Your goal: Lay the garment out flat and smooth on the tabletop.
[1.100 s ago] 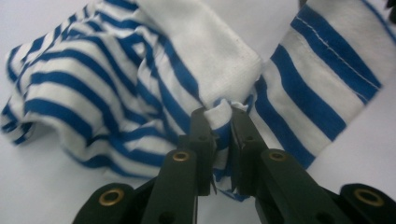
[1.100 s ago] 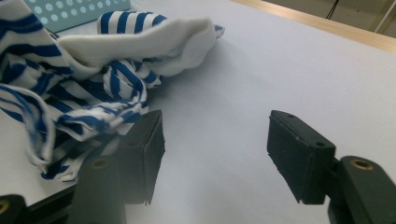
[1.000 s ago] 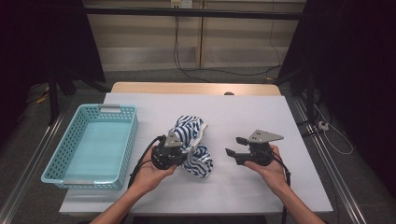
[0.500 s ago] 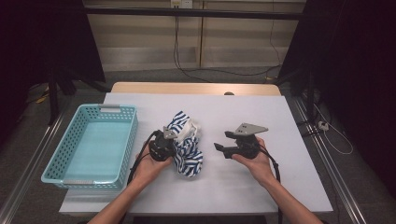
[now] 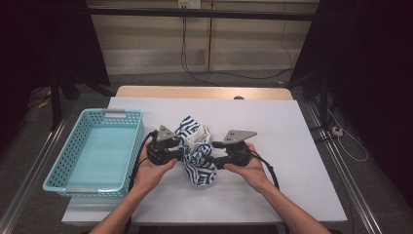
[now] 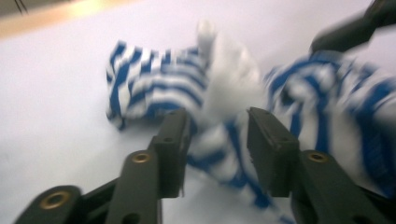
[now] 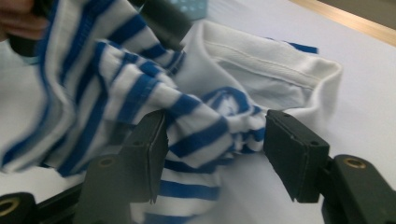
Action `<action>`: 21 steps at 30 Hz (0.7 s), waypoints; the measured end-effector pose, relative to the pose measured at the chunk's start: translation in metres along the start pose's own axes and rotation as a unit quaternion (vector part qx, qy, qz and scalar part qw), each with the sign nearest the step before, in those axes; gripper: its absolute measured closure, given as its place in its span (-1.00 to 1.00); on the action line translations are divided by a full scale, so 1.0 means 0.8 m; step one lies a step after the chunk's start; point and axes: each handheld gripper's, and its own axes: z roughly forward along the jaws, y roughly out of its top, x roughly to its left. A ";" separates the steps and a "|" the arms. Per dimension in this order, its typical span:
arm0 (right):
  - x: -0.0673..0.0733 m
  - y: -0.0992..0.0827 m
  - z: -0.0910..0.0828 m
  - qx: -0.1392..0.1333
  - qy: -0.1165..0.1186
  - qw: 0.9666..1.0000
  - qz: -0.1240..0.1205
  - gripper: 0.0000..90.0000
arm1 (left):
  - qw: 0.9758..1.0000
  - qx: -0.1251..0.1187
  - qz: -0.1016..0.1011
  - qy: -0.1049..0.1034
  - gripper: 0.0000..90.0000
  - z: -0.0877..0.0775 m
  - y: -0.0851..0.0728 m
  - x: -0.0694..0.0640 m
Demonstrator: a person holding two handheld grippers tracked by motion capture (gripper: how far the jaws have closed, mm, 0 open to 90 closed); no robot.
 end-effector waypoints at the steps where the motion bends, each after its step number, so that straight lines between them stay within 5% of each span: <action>1: 0.004 0.001 0.000 0.000 0.005 1.000 -0.004 -0.13 | 1.000 0.001 0.010 -0.002 0.24 -0.005 0.003 0.003; 3: 0.009 0.003 0.001 0.002 0.009 1.000 -0.011 -0.13 | 1.000 -0.011 0.005 -0.009 0.19 -0.010 0.007 0.004; 4: 0.011 0.003 0.002 0.004 0.010 1.000 -0.012 -0.13 | 0.999 -0.028 -0.018 -0.014 0.16 -0.007 0.007 0.000; 6: 0.012 0.002 0.007 0.010 0.011 1.000 -0.013 -0.12 | 1.000 -0.006 -0.001 -0.015 0.05 -0.004 0.007 0.001; 10: 0.015 -0.004 0.014 0.026 -0.006 0.999 -0.020 0.49 | 1.000 0.007 -0.014 -0.009 -0.19 0.011 0.004 -0.001; 12: 0.016 -0.005 0.012 0.027 -0.007 0.999 -0.032 0.68 | 1.000 0.015 0.000 -0.009 -0.26 0.009 0.004 0.006; 14: 0.019 -0.007 0.005 0.026 -0.004 0.999 -0.037 0.75 | 1.000 -0.001 -0.029 -0.002 -0.33 0.008 0.003 0.008; 15: 0.020 -0.009 0.000 0.026 0.002 0.999 -0.038 0.76 | 1.000 0.002 -0.016 0.000 -0.35 0.006 0.002 0.012; 17: 0.023 -0.013 -0.010 0.031 0.010 0.999 -0.043 0.78 | 1.000 0.002 -0.026 -0.001 -0.35 0.008 0.001 0.013; 21: 0.030 -0.024 -0.027 0.036 0.017 0.998 -0.049 0.79 | 0.999 0.032 -0.013 -0.002 -0.35 0.019 -0.003 0.007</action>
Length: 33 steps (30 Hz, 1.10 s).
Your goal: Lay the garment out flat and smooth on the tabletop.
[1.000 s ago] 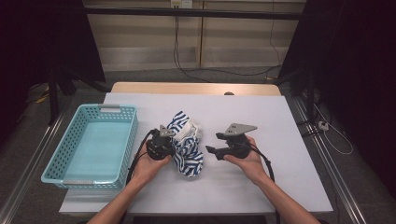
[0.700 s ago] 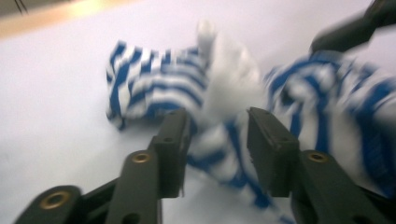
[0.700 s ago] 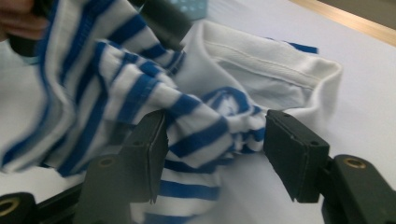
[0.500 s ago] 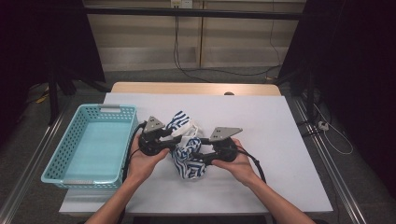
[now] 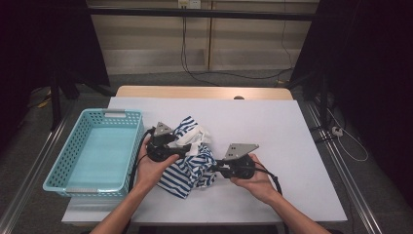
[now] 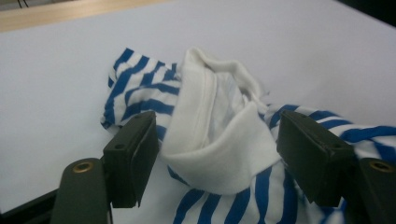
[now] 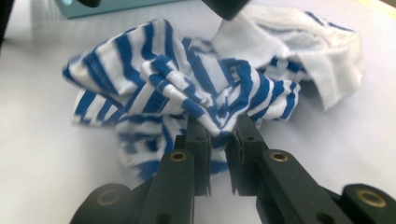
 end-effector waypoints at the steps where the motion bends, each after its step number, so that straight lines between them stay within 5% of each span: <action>1: 0.001 -0.002 -0.004 0.002 0.000 1.000 -0.001 0.79 | 1.000 0.006 0.007 0.001 -0.36 0.003 -0.001 -0.003; 3: 0.003 -0.006 -0.011 0.002 -0.003 1.000 -0.002 0.79 | 1.000 -0.003 -0.004 -0.002 -0.38 0.010 -0.002 -0.011; 13: 0.003 -0.033 -0.052 0.012 -0.022 1.000 0.003 0.80 | 1.000 0.008 0.016 -0.003 -0.38 0.027 -0.003 -0.024; 17: 0.000 -0.048 -0.068 0.022 -0.039 0.999 0.010 0.80 | 0.999 0.026 0.020 -0.009 -0.38 0.031 -0.005 -0.024; 24: -0.010 -0.075 -0.104 0.027 -0.074 0.996 0.031 0.80 | 0.999 0.021 0.018 -0.021 -0.36 0.034 -0.003 -0.030; 29: -0.019 -0.093 -0.115 0.035 -0.092 0.993 0.059 0.48 | 0.999 0.008 0.024 -0.043 -0.34 0.033 0.004 -0.039; 33: -0.027 -0.087 -0.124 0.007 -0.111 0.991 0.074 0.22 | 0.998 -0.004 0.033 -0.051 -0.34 0.032 0.015 -0.045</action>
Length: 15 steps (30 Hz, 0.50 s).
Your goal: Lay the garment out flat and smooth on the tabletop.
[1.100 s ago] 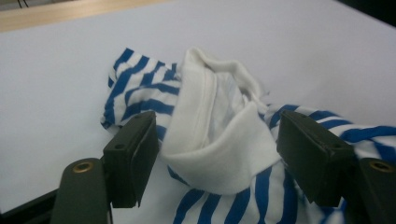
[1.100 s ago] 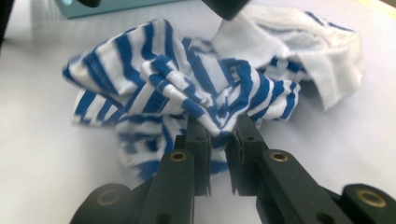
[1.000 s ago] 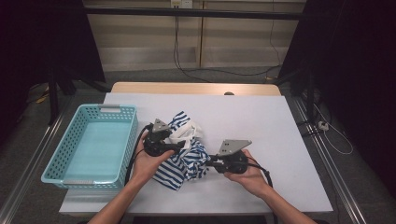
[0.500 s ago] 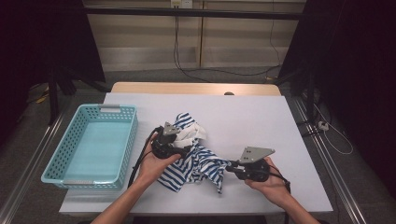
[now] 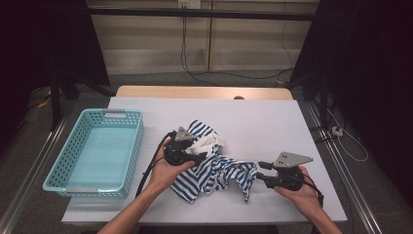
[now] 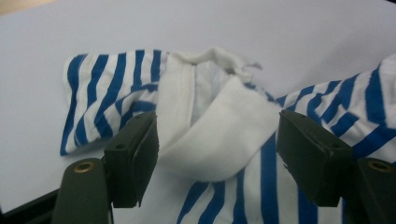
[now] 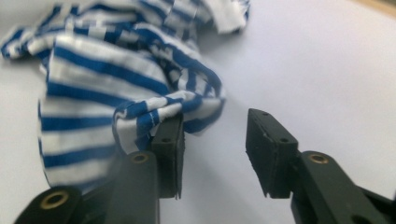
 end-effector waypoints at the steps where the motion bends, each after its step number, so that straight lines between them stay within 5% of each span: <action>1: -0.001 0.002 -0.001 -0.006 -0.006 1.000 0.004 0.18 | 1.000 -0.004 -0.004 -0.002 -0.33 0.002 0.003 -0.002; 6: -0.005 0.007 -0.006 -0.021 -0.044 0.999 0.021 0.14 | 1.000 -0.001 0.003 -0.005 -0.33 0.018 0.012 -0.008; 9: -0.011 0.008 -0.008 -0.033 -0.052 0.998 0.030 0.11 | 1.000 0.001 0.009 -0.005 -0.37 0.028 0.015 -0.015; 12: -0.014 0.008 -0.007 -0.037 -0.047 0.997 0.040 0.10 | 0.999 0.029 0.024 0.000 -0.51 0.040 0.017 -0.024; 15: -0.011 0.007 -0.002 -0.034 -0.039 0.998 0.036 0.08 | 0.997 0.050 0.053 0.033 -0.54 0.054 0.014 -0.030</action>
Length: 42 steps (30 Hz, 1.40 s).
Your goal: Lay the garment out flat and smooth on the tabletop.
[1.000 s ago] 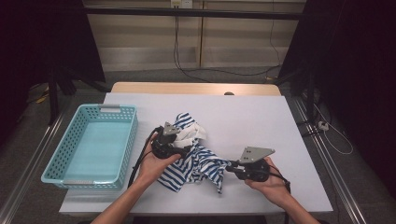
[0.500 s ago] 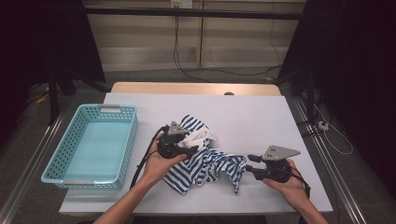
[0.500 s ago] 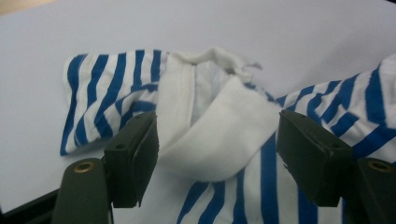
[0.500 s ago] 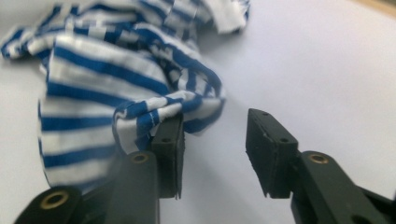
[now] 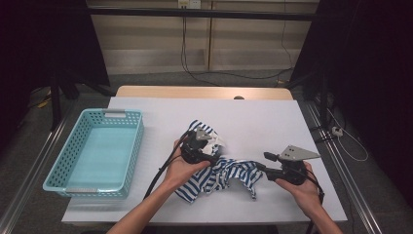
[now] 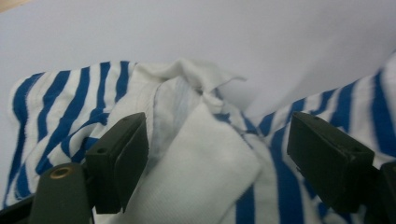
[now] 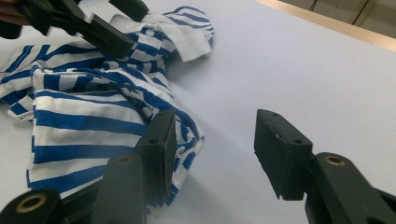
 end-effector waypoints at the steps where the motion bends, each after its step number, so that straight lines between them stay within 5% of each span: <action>1: 0.002 0.000 0.002 0.002 0.000 1.000 -0.001 0.07 | 1.000 0.008 -0.002 0.007 -0.54 0.005 -0.002 0.000; 5: 0.007 0.005 0.009 0.000 0.008 1.000 -0.005 0.04 | 0.999 0.014 -0.019 0.025 -0.04 0.012 -0.010 0.007; 8: 0.009 0.008 0.014 0.000 0.011 1.000 -0.007 0.02 | 1.000 -0.001 -0.025 0.010 0.49 -0.002 -0.009 0.013; 11: 0.009 0.011 0.019 -0.001 0.013 1.000 -0.009 0.01 | 1.000 -0.021 -0.016 0.002 0.62 -0.019 -0.006 0.013; 18: 0.010 0.022 0.031 -0.004 0.013 1.000 -0.014 0.01 | 0.999 -0.026 0.016 -0.014 0.66 -0.052 -0.020 -0.003; 22: 0.011 0.032 0.046 -0.006 0.015 1.000 -0.018 0.04 | 1.000 0.008 0.006 0.018 0.65 -0.058 -0.042 0.010; 25: 0.014 0.040 0.062 -0.004 0.021 0.999 -0.024 0.06 | 0.999 0.016 -0.022 0.037 0.61 -0.060 -0.056 0.026; 28: 0.017 0.050 0.080 0.001 0.029 0.999 -0.035 0.07 | 0.998 0.023 -0.026 0.054 0.59 -0.060 -0.061 0.033; 42: 0.018 0.082 0.187 0.041 0.074 0.993 -0.087 0.06 | 0.998 0.023 -0.053 0.040 0.46 -0.041 -0.067 0.051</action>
